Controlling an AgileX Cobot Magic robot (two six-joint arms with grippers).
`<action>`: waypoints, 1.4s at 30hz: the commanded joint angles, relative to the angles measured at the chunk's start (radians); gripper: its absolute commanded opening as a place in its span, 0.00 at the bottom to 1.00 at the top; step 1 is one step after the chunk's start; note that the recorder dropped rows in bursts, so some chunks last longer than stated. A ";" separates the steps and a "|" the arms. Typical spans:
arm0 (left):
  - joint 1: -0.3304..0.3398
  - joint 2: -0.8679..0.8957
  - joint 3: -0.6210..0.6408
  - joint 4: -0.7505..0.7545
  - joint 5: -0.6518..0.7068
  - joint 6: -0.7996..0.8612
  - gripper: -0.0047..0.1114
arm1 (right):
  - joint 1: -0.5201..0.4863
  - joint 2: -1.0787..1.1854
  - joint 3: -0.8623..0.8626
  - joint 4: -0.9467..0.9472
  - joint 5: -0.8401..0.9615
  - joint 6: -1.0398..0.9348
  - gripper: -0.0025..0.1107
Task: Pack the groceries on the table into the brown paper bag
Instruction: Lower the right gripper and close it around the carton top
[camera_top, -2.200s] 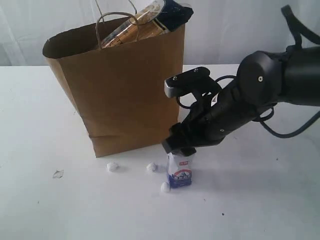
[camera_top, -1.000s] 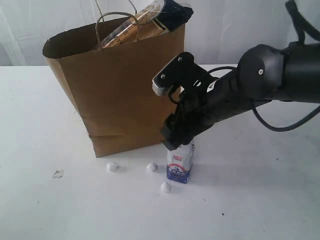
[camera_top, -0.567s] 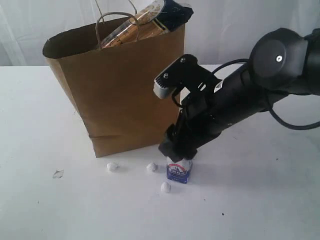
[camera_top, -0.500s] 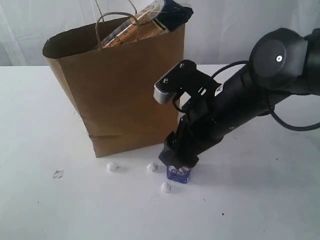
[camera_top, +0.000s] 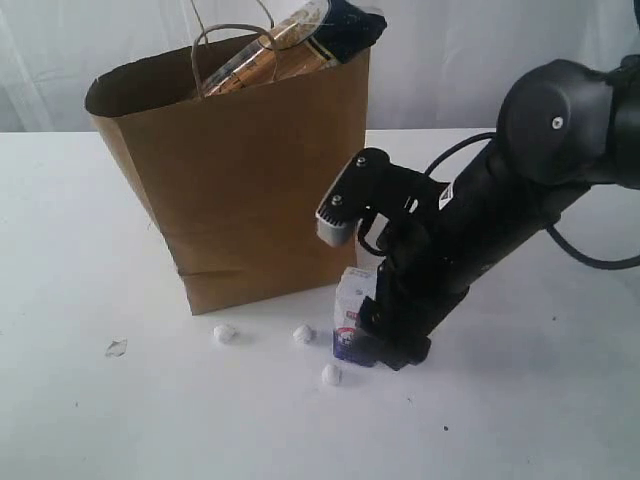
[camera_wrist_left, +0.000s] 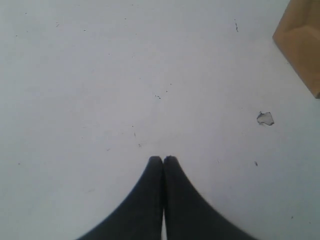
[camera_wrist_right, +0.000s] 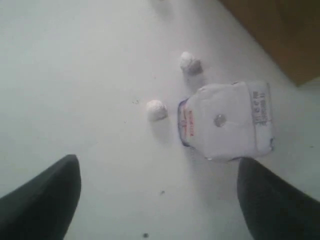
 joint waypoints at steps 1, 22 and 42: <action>-0.007 -0.004 0.005 -0.005 0.006 -0.010 0.04 | 0.001 -0.004 -0.014 -0.114 -0.162 -0.153 0.72; -0.007 -0.004 0.005 -0.005 0.006 -0.010 0.04 | 0.001 0.134 -0.014 -0.031 -0.298 -0.080 0.68; -0.007 -0.004 0.005 -0.005 0.006 -0.010 0.04 | 0.001 0.134 -0.010 -0.002 -0.241 0.020 0.39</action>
